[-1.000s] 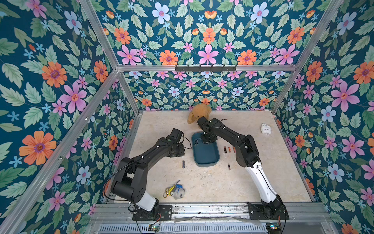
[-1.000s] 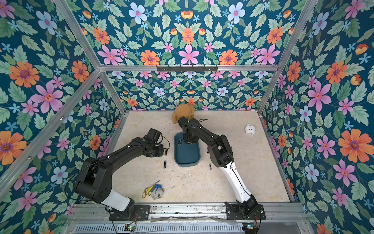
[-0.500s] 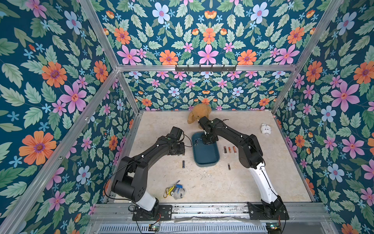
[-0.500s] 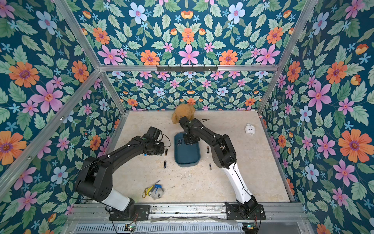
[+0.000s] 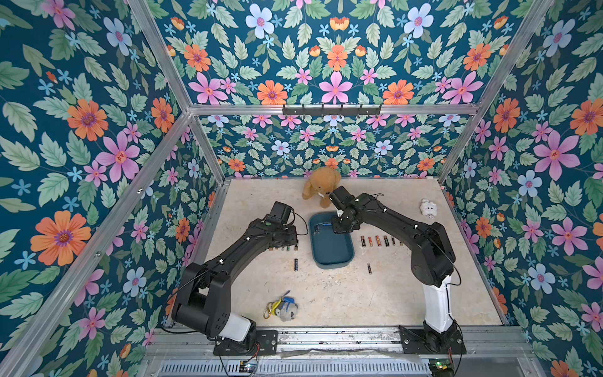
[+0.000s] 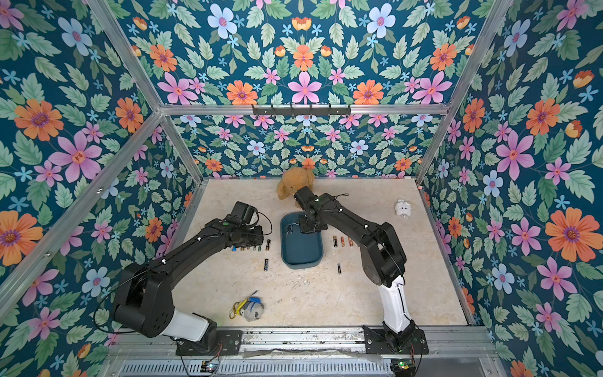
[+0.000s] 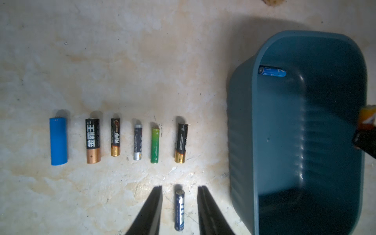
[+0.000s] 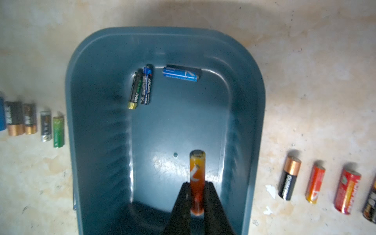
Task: Take the batteries out of the storage box
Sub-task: Pick up the battery from the storage box, then place the battery at the center of the board.
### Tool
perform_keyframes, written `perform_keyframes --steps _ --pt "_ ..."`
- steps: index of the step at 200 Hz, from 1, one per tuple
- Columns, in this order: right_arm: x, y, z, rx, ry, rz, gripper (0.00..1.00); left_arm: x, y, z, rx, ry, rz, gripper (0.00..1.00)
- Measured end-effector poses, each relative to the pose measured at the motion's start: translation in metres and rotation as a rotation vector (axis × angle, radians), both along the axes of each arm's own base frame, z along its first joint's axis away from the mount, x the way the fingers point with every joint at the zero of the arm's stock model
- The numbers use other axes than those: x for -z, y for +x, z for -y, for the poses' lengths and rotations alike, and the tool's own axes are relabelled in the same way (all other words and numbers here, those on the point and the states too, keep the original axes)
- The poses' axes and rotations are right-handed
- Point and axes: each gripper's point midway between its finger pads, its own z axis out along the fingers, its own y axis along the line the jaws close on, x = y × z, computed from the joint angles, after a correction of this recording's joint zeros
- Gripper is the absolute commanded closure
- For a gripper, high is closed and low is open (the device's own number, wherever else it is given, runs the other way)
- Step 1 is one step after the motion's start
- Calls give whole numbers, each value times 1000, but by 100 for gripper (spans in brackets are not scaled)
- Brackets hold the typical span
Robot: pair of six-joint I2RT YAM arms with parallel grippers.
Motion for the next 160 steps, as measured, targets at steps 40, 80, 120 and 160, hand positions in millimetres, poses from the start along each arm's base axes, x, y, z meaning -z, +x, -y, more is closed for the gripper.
perform_keyframes --steps 40,80,120,160 --pt "-26 -24 24 32 40 46 87 -11 -6 -5 -25 -7 23 64" --pt "-24 -63 64 72 20 47 87 -11 -13 -9 -29 -3 19 64" --pt "-6 -93 104 138 5 49 87 -12 -16 -10 -27 -6 28 64" --pt "20 -111 137 205 -12 33 87 -6 -22 -9 -19 -3 19 64"
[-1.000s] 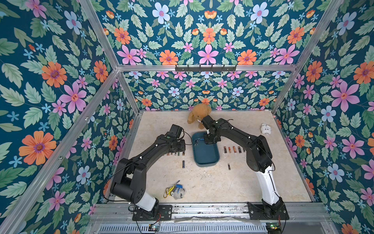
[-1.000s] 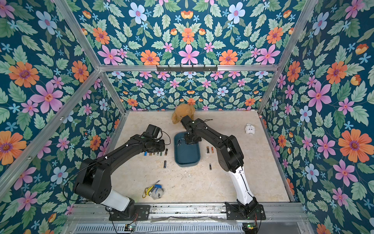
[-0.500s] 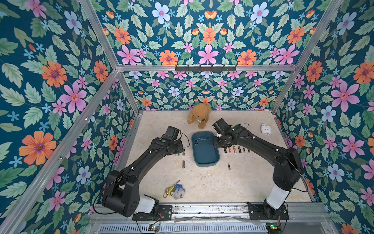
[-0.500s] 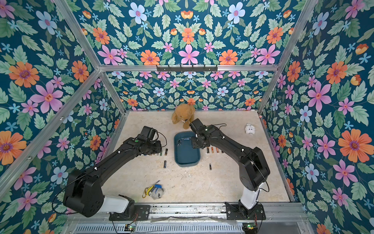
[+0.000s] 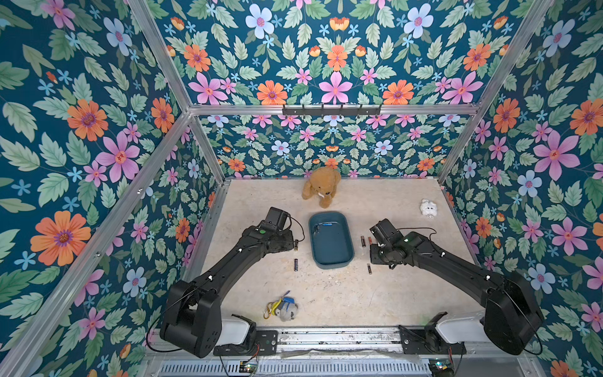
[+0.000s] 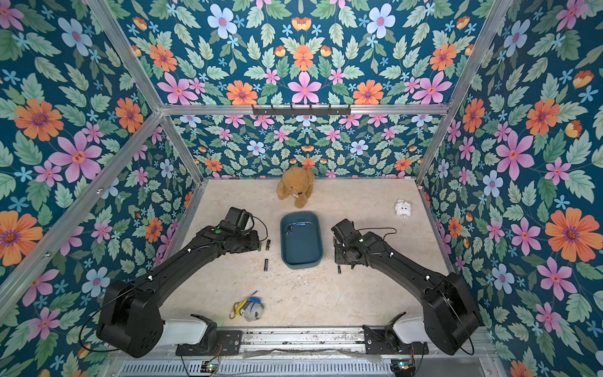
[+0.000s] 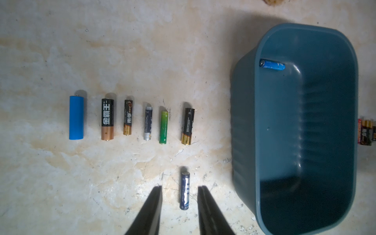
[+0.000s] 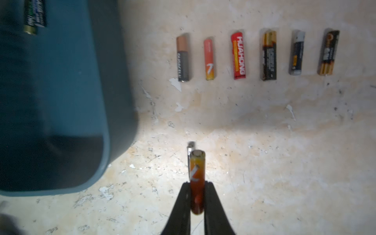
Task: Take the batteries out of the storage box
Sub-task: Place the battery at the center of the board.
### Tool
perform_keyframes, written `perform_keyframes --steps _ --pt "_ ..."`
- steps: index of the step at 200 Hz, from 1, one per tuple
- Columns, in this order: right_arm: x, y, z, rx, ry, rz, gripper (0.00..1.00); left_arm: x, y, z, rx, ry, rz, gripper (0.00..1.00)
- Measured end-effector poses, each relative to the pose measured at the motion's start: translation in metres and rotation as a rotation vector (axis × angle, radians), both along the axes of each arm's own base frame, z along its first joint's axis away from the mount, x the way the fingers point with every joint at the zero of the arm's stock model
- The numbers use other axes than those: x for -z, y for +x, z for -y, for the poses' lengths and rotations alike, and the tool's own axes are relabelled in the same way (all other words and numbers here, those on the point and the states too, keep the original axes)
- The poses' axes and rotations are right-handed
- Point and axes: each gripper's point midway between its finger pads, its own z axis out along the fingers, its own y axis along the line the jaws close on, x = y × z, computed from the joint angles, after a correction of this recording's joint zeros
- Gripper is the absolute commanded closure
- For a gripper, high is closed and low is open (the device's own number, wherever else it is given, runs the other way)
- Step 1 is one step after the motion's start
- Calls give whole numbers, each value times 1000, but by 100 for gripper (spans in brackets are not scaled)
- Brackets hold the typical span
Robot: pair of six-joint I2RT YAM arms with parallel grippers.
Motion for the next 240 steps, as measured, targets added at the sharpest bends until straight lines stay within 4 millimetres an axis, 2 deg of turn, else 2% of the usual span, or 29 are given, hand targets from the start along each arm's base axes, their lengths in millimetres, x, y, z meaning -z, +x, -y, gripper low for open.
perform_keyframes --steps 47,137,240 --pt "16 -8 12 16 -6 -15 87 2 -4 0 -10 -8 -2 64" --pt "42 -10 6 -50 -24 -75 86 13 -5 1 -27 -14 -17 64" --pt "60 -15 3 -89 -35 -128 85 22 -5 3 -27 -15 -24 64"
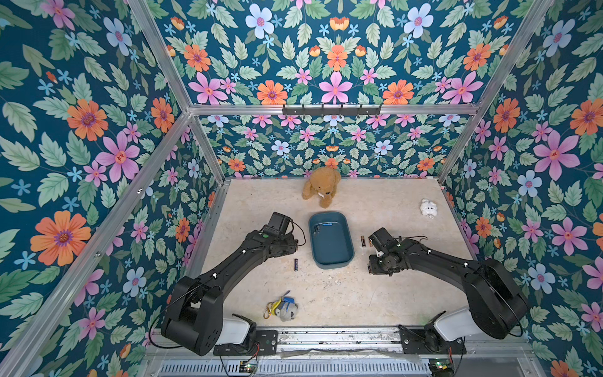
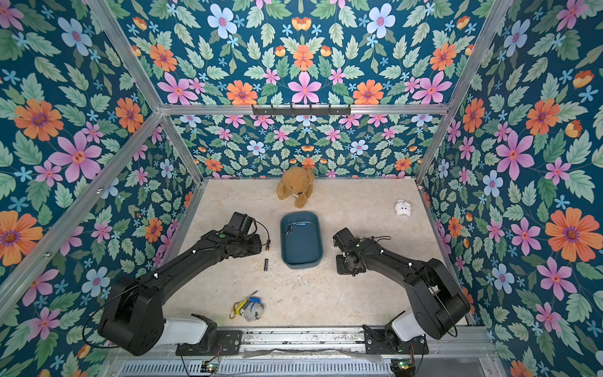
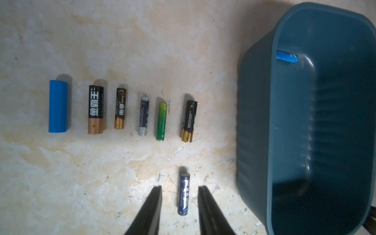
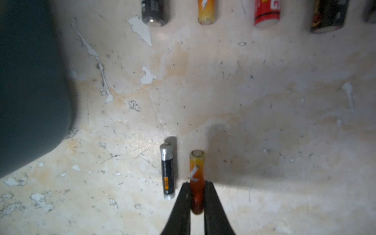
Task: Take the batteries out of the storage box
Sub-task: Place the battery at the center of the board.
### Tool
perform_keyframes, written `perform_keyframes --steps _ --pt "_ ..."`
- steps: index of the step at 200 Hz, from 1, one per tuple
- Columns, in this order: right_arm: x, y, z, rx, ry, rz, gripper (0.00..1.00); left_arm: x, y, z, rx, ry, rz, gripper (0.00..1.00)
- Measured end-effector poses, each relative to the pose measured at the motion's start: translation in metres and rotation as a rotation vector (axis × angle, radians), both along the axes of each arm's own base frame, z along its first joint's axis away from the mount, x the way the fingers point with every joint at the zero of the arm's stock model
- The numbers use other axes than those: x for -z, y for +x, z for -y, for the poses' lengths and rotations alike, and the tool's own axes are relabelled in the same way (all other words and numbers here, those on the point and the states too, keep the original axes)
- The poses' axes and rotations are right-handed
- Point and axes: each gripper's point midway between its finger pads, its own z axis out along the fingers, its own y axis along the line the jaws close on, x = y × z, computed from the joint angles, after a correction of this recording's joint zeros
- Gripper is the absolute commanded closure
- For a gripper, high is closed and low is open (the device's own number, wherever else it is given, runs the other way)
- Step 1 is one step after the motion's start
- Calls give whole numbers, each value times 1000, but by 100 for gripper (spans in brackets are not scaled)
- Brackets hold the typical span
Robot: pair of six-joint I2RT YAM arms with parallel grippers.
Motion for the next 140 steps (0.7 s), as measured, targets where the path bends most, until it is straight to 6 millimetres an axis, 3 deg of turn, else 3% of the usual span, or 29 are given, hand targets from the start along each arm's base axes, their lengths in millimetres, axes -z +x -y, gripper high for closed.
perform_keyframes --steps 140 --pt "9 -1 1 2 -11 -15 83 2 -4 2 -3 -3 -5 64"
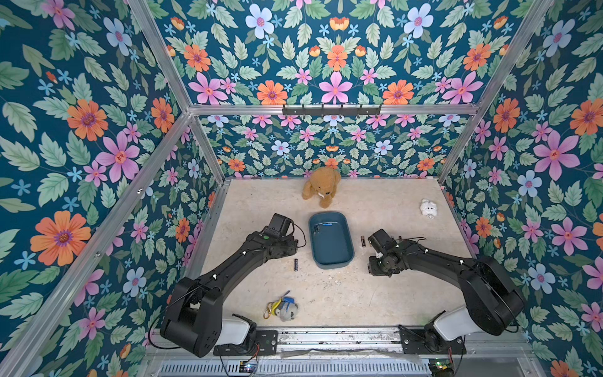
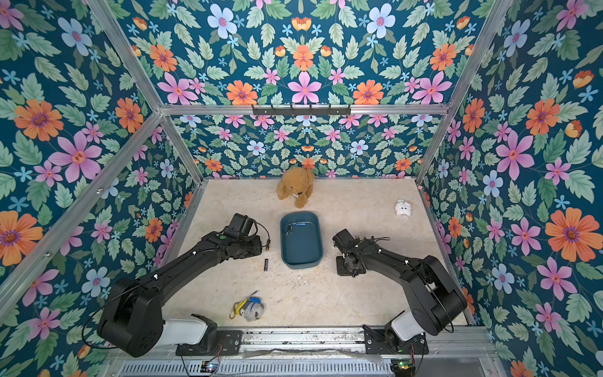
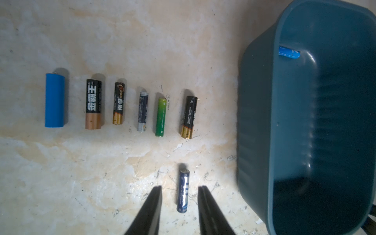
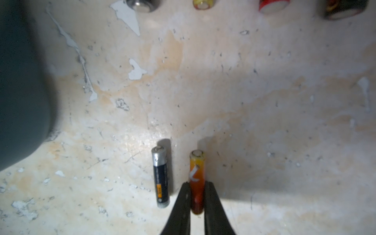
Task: Take the batteries out of the storage box
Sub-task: Place the battery at the center of the board.
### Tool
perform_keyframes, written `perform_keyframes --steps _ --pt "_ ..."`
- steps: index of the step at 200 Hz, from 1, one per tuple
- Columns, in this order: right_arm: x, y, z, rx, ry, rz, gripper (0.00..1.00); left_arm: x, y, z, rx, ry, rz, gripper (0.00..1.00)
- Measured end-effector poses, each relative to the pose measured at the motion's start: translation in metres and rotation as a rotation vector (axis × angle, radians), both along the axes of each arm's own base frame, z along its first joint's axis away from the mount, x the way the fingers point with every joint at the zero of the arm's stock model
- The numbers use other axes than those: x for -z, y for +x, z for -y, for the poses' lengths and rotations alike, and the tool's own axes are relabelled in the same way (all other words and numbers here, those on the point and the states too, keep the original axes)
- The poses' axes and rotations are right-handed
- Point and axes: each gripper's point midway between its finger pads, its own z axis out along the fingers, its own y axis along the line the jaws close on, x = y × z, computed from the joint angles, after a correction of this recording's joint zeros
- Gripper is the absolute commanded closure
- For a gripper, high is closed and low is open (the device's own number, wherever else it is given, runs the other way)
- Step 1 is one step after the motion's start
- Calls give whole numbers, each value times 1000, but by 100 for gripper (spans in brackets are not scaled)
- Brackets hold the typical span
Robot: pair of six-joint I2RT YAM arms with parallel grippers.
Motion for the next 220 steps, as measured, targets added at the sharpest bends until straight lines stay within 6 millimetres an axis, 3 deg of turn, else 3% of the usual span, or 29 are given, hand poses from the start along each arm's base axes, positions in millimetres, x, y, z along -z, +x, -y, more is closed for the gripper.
perform_keyframes --steps 147,220 --pt "-2 1 0 0 4 6 77 -4 1 9 19 3 13 64" --pt "-38 19 -12 3 58 89 76 -49 31 41 62 40 101 63"
